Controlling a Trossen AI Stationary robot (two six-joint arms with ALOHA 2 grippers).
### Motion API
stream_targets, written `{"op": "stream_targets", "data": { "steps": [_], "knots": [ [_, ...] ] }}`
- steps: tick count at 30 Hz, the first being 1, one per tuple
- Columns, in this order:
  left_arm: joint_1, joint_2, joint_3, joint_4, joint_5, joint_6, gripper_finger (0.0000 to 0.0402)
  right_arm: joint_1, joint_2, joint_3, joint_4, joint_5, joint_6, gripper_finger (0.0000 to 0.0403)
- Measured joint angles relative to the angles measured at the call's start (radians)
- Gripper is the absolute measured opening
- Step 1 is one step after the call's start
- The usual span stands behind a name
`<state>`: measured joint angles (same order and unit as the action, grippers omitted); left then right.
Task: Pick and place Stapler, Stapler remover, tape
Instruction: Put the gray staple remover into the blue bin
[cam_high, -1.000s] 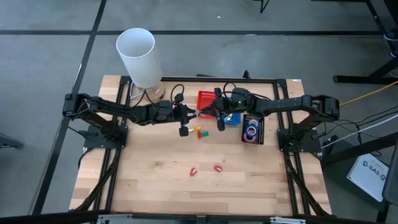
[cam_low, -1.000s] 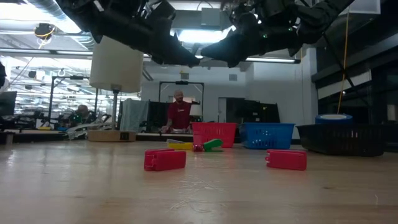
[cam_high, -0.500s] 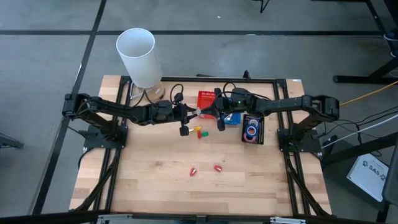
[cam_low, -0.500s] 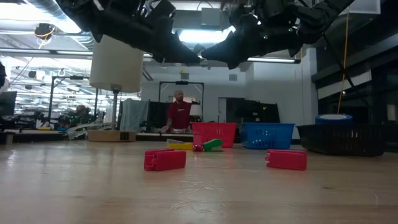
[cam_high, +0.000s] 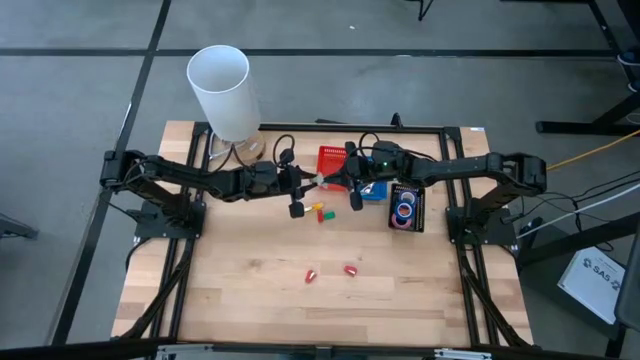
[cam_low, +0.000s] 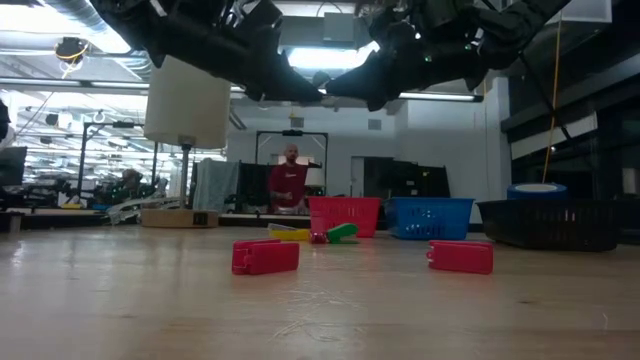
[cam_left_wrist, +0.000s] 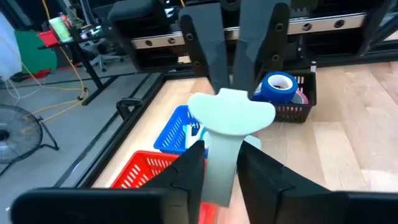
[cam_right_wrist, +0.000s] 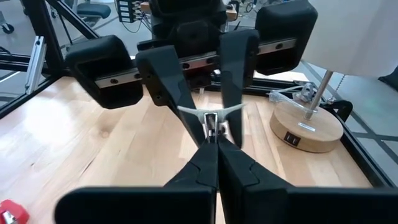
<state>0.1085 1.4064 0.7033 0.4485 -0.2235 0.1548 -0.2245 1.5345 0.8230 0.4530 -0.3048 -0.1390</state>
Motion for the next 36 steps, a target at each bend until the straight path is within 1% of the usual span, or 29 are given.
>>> {"op": "stream_targets", "data": {
  "steps": [4, 10, 12, 14, 16, 18, 24, 25, 28, 36],
  "knots": [
    [0.001, -0.001, 0.001, -0.002, 0.001, -0.003, 0.0124, 0.000, -0.017, -0.001, -0.035, -0.007, 0.005, 0.0001],
    [0.001, -0.002, 0.001, 0.005, 0.002, -0.012, 0.0176, 0.001, -0.028, -0.002, -0.042, -0.013, 0.009, 0.0000],
    [0.001, -0.002, 0.001, 0.005, 0.012, -0.014, 0.0187, 0.001, -0.029, -0.002, -0.042, -0.021, 0.012, 0.0000],
    [0.001, -0.002, 0.001, 0.005, 0.020, -0.017, 0.0189, 0.000, -0.030, -0.002, -0.042, -0.032, 0.012, 0.0000],
    [0.001, -0.002, 0.001, 0.004, 0.029, -0.021, 0.0177, 0.001, -0.030, -0.002, -0.042, -0.033, 0.012, 0.0000],
    [0.001, -0.002, 0.001, 0.004, 0.031, -0.021, 0.0153, 0.001, -0.030, -0.002, -0.042, -0.033, 0.011, 0.0000],
    [-0.001, -0.002, 0.001, 0.005, 0.057, -0.019, 0.0045, 0.000, -0.031, -0.002, -0.039, -0.037, 0.008, 0.0000],
    [-0.001, -0.003, 0.001, 0.005, 0.061, -0.018, 0.0039, 0.000, -0.031, -0.002, -0.039, -0.036, 0.007, 0.0001],
    [-0.001, -0.003, -0.001, 0.019, 0.065, -0.018, 0.0039, 0.000, -0.032, -0.001, -0.039, -0.037, 0.004, 0.0005],
    [-0.001, -0.003, -0.002, 0.037, 0.063, 0.001, 0.0039, 0.000, -0.034, 0.002, -0.062, -0.039, 0.008, 0.0032]
  ]
}}
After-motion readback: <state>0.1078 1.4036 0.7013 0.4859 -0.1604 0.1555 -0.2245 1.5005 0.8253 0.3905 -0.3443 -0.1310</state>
